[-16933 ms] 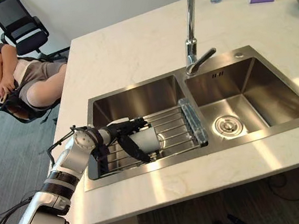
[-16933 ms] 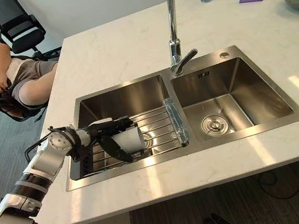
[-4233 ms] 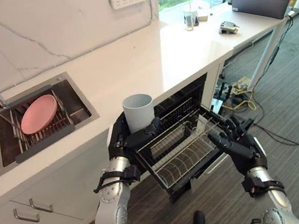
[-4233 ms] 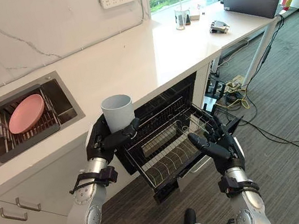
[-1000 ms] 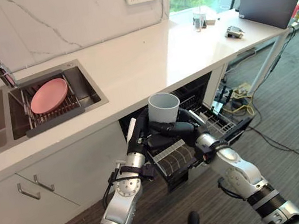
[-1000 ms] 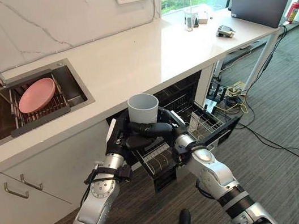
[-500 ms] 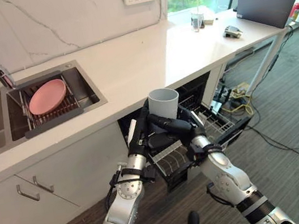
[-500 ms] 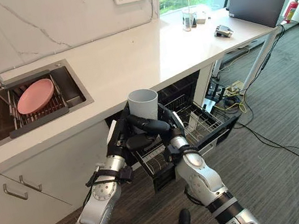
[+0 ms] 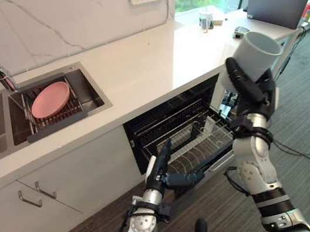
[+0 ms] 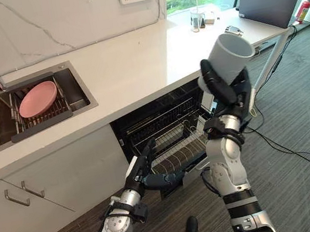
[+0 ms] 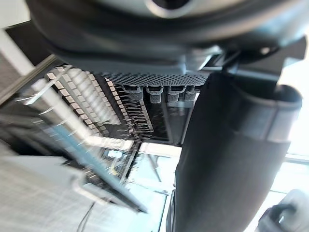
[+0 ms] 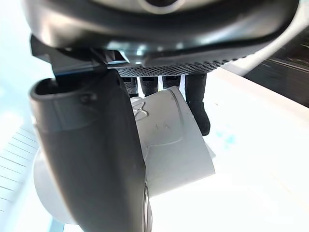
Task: Walk over to the sink, pick up the cup, carry it to the dishwasher, place the cup inside the dishwasher, then close the dishwasher door
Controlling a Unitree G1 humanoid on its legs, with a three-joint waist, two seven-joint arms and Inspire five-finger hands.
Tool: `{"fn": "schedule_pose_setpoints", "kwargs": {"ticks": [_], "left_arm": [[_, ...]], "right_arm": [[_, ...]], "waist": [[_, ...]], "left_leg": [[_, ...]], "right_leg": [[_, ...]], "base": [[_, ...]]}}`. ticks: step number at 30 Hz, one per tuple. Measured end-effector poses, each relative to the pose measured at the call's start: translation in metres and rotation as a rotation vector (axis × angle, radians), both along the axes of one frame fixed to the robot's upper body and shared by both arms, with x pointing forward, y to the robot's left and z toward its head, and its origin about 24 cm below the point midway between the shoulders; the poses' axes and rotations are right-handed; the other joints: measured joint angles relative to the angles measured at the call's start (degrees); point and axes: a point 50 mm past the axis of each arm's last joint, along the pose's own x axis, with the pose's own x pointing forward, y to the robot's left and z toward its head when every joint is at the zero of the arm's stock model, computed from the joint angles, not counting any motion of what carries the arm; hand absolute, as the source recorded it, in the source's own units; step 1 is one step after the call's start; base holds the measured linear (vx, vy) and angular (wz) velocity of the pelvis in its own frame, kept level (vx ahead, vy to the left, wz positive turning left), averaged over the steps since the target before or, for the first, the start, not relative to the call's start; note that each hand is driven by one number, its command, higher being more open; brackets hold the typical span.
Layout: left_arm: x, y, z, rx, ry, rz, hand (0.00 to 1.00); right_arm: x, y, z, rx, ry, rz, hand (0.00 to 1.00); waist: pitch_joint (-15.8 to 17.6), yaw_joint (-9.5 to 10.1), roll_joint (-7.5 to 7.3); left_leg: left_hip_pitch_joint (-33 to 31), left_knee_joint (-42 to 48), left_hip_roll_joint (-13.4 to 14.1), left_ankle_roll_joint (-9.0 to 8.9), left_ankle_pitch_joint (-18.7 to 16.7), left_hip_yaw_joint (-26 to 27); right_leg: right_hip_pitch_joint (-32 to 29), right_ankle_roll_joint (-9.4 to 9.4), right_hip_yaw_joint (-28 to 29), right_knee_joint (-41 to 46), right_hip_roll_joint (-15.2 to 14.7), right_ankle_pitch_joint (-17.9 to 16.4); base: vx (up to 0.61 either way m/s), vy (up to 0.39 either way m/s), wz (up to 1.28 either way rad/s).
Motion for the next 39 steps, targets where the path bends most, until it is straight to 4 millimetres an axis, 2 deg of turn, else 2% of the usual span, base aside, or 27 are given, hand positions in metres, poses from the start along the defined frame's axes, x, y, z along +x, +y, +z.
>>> {"fn": "schedule_pose_setpoints", "kwargs": {"ticks": [2,4,7,8,9,11,12,14,15,18,22,25,28,31,32,36,39], "left_arm": [[0.004,0.001,0.009,-0.017,-0.038,0.005,1.0],[0.006,0.002,0.014,-0.035,-0.06,-0.011,1.0],[0.004,0.001,0.008,-0.077,0.008,-0.067,1.0],[0.002,-0.001,-0.007,-0.123,0.132,-0.076,1.0],[0.002,-0.001,-0.009,-0.125,0.142,-0.075,1.0],[-0.013,0.003,-0.049,-0.136,0.387,-0.01,1.0],[-0.02,0.006,-0.06,-0.127,0.446,0.02,1.0],[-0.047,0.021,-0.086,-0.078,0.6,0.142,1.0],[-0.053,0.026,-0.091,-0.058,0.627,0.171,1.0],[-0.078,0.057,-0.113,0.034,0.738,0.341,1.0],[-0.098,0.097,-0.126,0.157,0.801,0.573,1.0],[-0.112,0.119,-0.13,0.227,0.814,0.713,1.0],[-0.131,0.13,-0.139,0.275,0.877,0.759,1.0],[-0.15,0.131,-0.147,0.263,0.948,0.765,1.0],[-0.15,0.132,-0.147,0.256,0.947,0.769,1.0],[-0.145,0.131,-0.147,0.214,0.917,0.722,1.0],[-0.132,0.13,-0.145,0.167,0.872,0.677,1.0]], "right_arm": [[-0.002,-0.006,0.0,0.007,-0.002,-0.026,0.0],[-0.003,-0.009,0.0,0.011,-0.002,-0.042,0.0],[-0.003,-0.011,-0.002,0.005,0.006,-0.048,0.0],[-0.004,-0.014,-0.005,-0.018,0.019,-0.044,0.0],[-0.004,-0.014,-0.005,-0.02,0.021,-0.043,0.0],[-0.004,-0.022,-0.015,-0.076,0.071,-0.031,0.0],[-0.004,-0.025,-0.018,-0.085,0.088,-0.027,0.0],[-0.01,-0.037,-0.035,-0.094,0.155,-0.016,0.0],[-0.011,-0.04,-0.04,-0.084,0.176,-0.013,0.0],[-0.017,-0.043,-0.074,-0.074,0.325,0.02,0.0],[-0.019,-0.036,-0.103,-0.031,0.458,0.129,0.0],[-0.022,-0.035,-0.121,-0.021,0.542,0.177,0.0],[-0.025,-0.037,-0.136,-0.011,0.624,0.194,0.0],[-0.023,-0.044,-0.142,-0.017,0.681,0.187,0.0],[-0.022,-0.044,-0.143,-0.018,0.687,0.184,0.0],[0.004,-0.043,-0.132,-0.025,0.689,0.183,0.0],[0.022,-0.048,-0.118,-0.05,0.68,0.173,0.0]], "waist": [[0.0,0.03,0.46],[-0.5,0.1,1.79],[-0.5,0.41,2.2],[-0.7,0.96,2.5],[-0.7,0.99,2.52],[-0.8,1.08,2.75],[-0.8,1.02,2.73],[-0.8,1.34,2.73],[-0.8,1.38,2.73],[-0.5,1.7,2.71],[1.4,3.0,2.78],[2.2,3.54,2.87],[2.5,4.19,3.14],[3.5,4.86,3.63],[3.7,4.93,3.69],[7.4,5.95,4.52],[11.1,6.83,5.31]], "left_leg": [[-0.1,0.0,0.0,0.02,0.0,0.0],[-0.3,-0.5,0.7,0.12,0.1,0.0],[-0.2,-0.7,0.7,-0.09,0.2,-0.8],[0.1,-1.0,0.8,-0.22,0.2,-1.2],[0.1,-1.0,0.8,-0.24,0.2,-1.2],[0.4,-2.0,0.7,-0.29,0.6,-1.8],[0.4,-2.3,0.7,-0.27,0.7,-1.9],[0.4,-3.2,0.2,-0.04,1.2,-2.7],[0.4,-3.3,0.1,0.02,1.3,-3.0],[1.5,-4.2,-0.3,0.16,1.6,-4.4],[1.5,-4.5,-0.6,-0.1,1.5,-5.3],[0.8,-4.7,-0.4,-0.29,1.8,-6.4],[0.6,-5.1,-0.2,-0.33,2.2,-7.2],[0.3,-5.1,-0.3,-0.14,2.3,-7.8],[0.2,-5.1,-0.4,-0.14,2.3,-8.0],[-2.0,-4.6,-1.0,0.13,2.5,-8.8],[-4.2,-3.2,-1.5,0.15,2.5,-10.4]], "right_leg": [[0.0,0.18,-0.1,0.0,0.0,-0.2],[-0.1,1.06,-0.7,0.0,0.2,-1.4],[0.2,0.48,-1.1,0.0,0.2,-0.6],[0.3,0.5,-1.2,0.0,0.2,-0.3],[0.3,0.44,-1.2,0.0,0.2,-0.3],[0.4,0.27,-1.8,0.0,0.0,-0.2],[0.4,0.28,-2.0,0.0,0.0,-0.2],[0.4,0.35,-2.7,0.0,-0.5,-0.2],[0.5,0.39,-2.9,0.0,-0.7,-0.2],[2.2,1.06,-4.4,-0.1,-1.2,-0.7],[2.7,1.59,-5.4,-0.1,-1.6,-1.2],[2.5,1.51,-6.3,-0.1,-1.6,-1.6],[2.5,1.69,-7.3,-0.1,-1.5,-2.1],[2.3,1.69,-7.9,-0.1,-1.7,-2.1],[2.2,1.69,-8.0,-0.1,-1.7,-2.1],[0.7,1.97,-8.9,-0.1,-2.5,-2.0],[0.1,2.16,-10.3,-0.1,-3.2,-1.9]], "base": [[0.0,-0.001,0.02],[0.02,-0.01,0.09],[0.07,-0.009,0.13],[0.09,0.014,0.05],[0.08,0.017,0.05],[0.06,0.018,0.13],[0.06,0.034,0.16],[0.05,0.043,0.17],[0.04,0.04,0.27],[-0.01,0.023,0.23],[-0.03,-0.005,0.12],[0.02,-0.025,0.18],[0.08,-0.022,0.18],[0.09,0.01,0.11],[0.08,0.022,0.14],[0.03,0.02,0.11],[0.0,0.016,0.28]]}}
